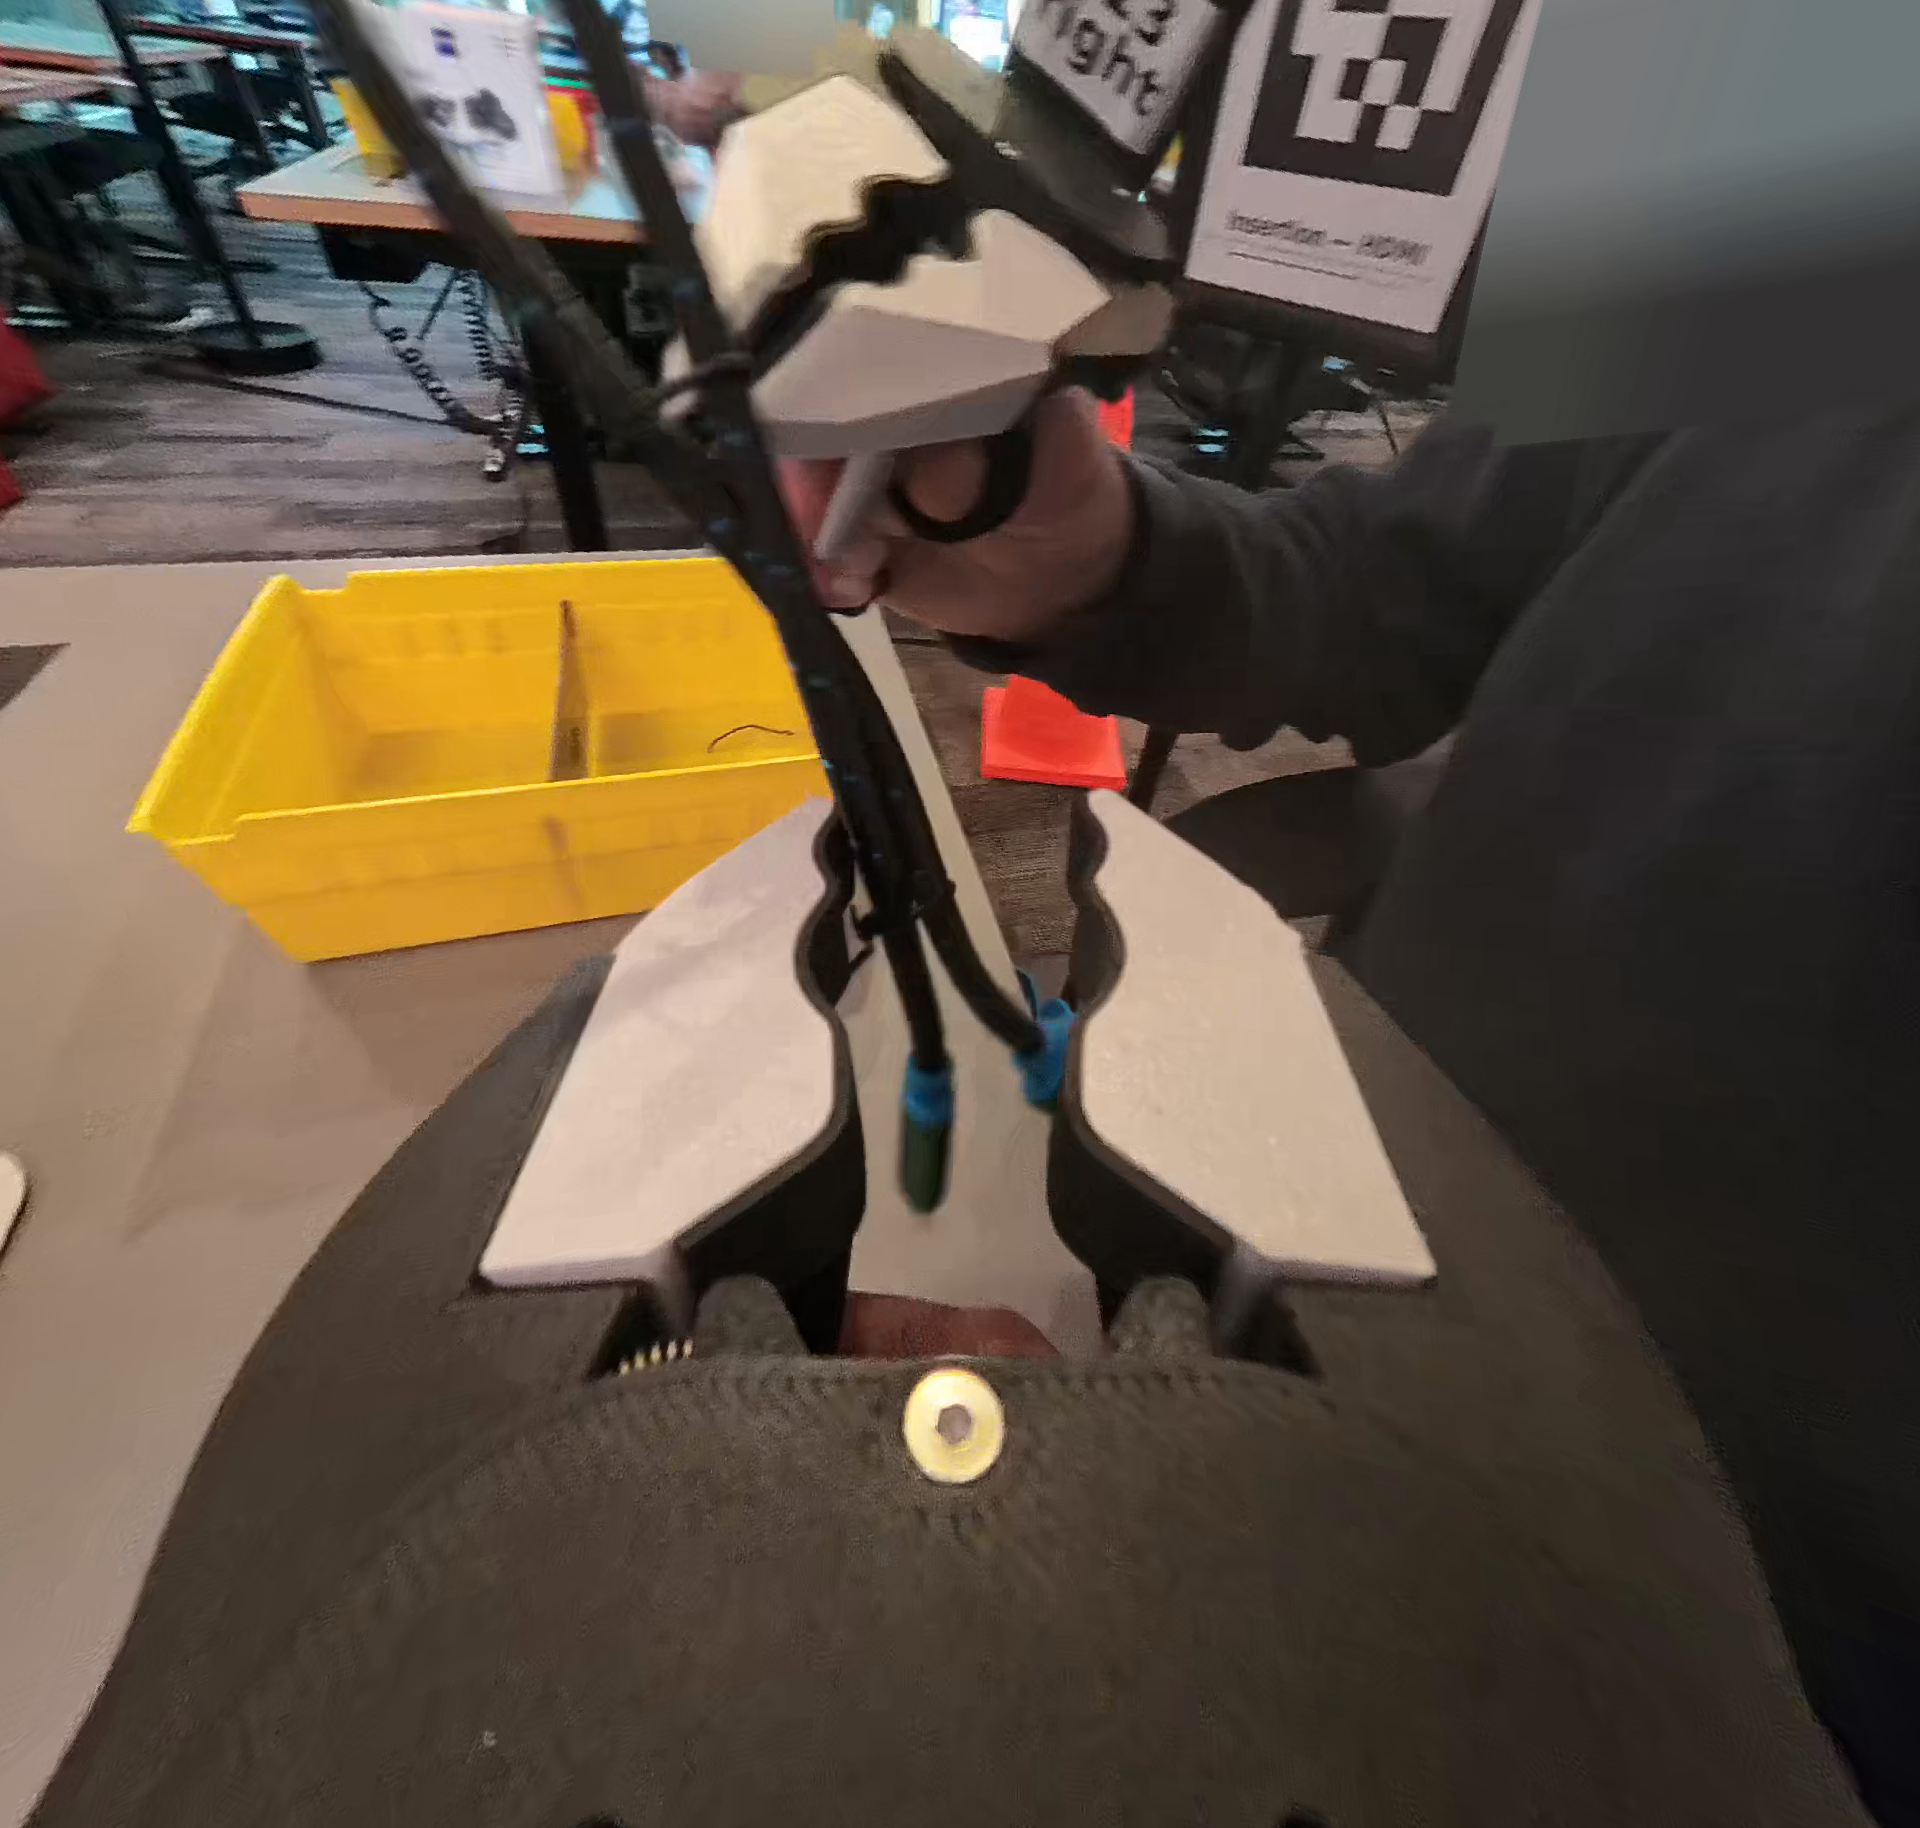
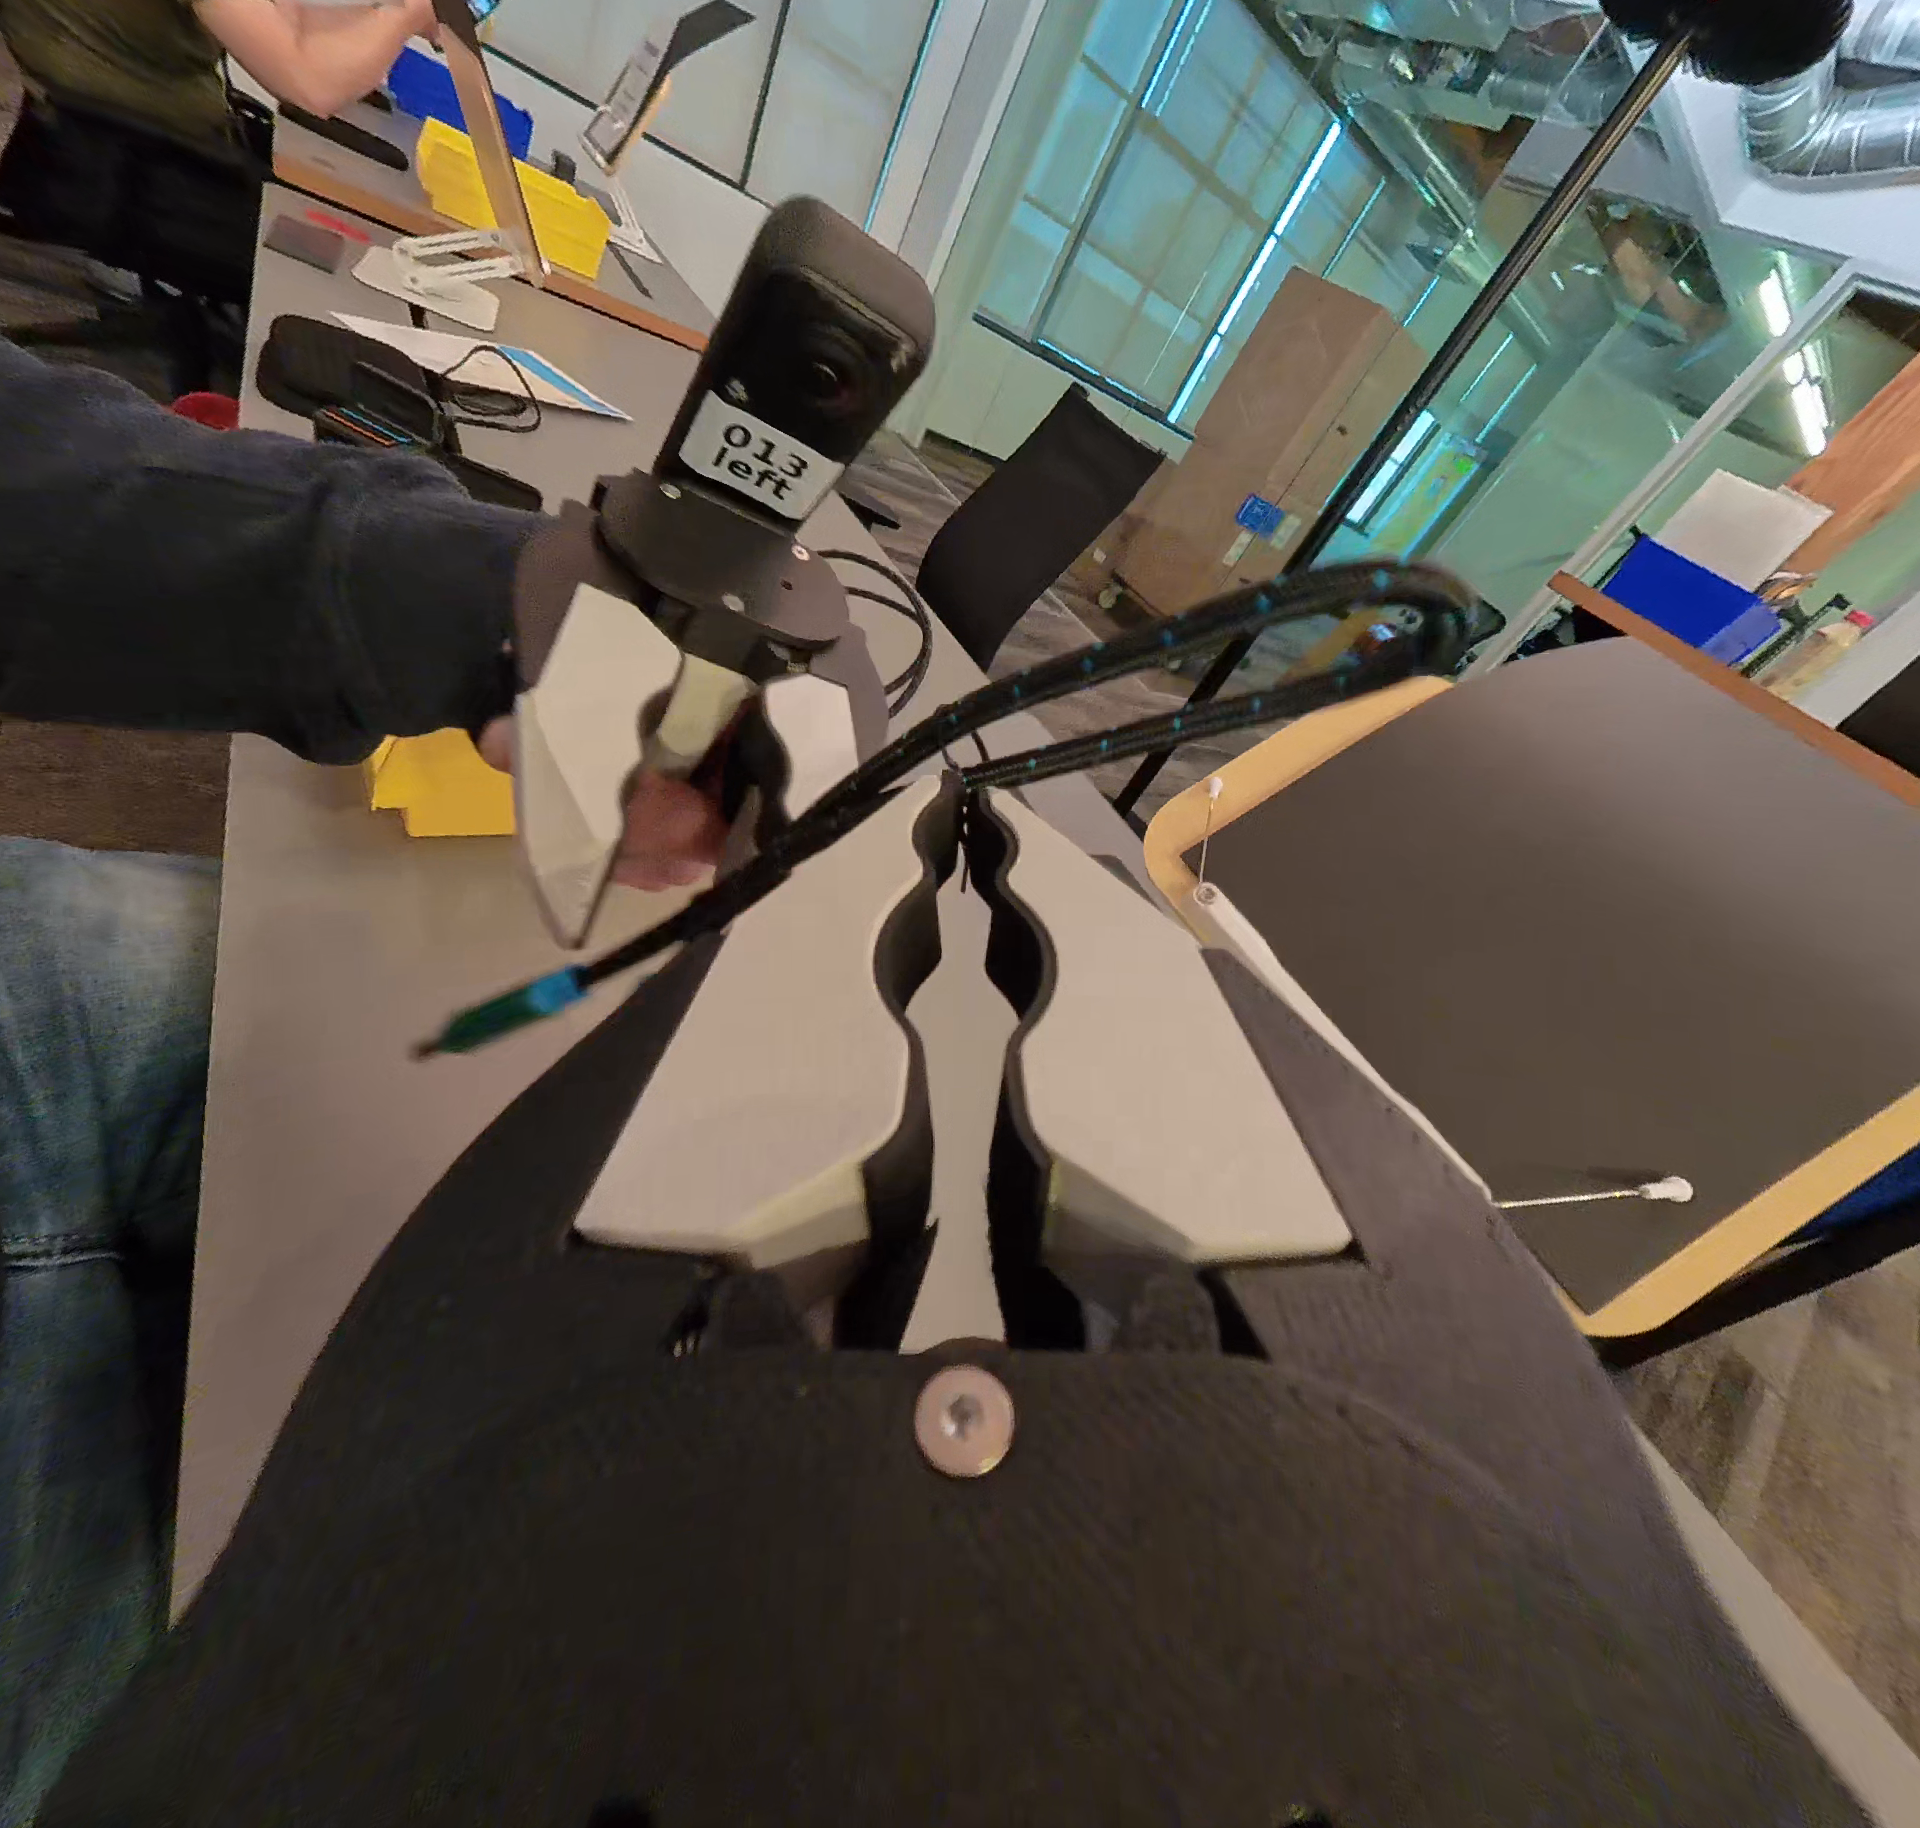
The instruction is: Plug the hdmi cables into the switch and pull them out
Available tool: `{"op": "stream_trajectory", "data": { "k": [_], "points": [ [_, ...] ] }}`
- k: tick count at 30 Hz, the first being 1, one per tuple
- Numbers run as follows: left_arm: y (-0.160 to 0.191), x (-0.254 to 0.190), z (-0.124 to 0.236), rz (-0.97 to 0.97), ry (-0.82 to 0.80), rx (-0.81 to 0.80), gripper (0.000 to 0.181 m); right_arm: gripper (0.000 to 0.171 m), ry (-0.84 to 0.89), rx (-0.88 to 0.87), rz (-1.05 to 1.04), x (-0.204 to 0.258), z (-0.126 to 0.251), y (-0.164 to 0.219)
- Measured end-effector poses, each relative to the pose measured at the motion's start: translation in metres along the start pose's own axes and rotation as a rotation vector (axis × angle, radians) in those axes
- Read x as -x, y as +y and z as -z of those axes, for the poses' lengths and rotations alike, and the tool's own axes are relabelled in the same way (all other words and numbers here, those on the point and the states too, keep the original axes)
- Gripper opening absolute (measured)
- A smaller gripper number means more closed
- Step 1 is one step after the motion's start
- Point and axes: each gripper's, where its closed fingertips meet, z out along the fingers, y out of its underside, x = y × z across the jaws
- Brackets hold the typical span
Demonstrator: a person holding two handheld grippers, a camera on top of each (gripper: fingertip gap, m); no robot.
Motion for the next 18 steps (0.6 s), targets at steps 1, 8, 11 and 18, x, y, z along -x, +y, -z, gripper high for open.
{"op": "stream_trajectory", "data": {
  "k": [1, 8, 11, 18],
  "points": [
    [0.001, -0.005, -0.001, -0.010, 0.015, 0.008, 0.039, 0.000, -0.004, 0.006, -0.007, 0.000, -0.001, 0.003],
    [-0.012, -0.025, 0.004, -0.026, 0.066, -0.093, 0.043, 0.000, -0.036, 0.029, -0.079, 0.001, -0.011, 0.021],
    [-0.018, -0.027, 0.007, -0.014, 0.069, -0.157, 0.044, 0.000, -0.049, 0.027, -0.112, 0.001, -0.013, 0.024],
    [-0.023, -0.019, 0.019, 0.011, -0.051, -0.284, 0.045, 0.000, -0.033, -0.008, -0.204, -0.006, -0.008, 0.024]
  ]
}}
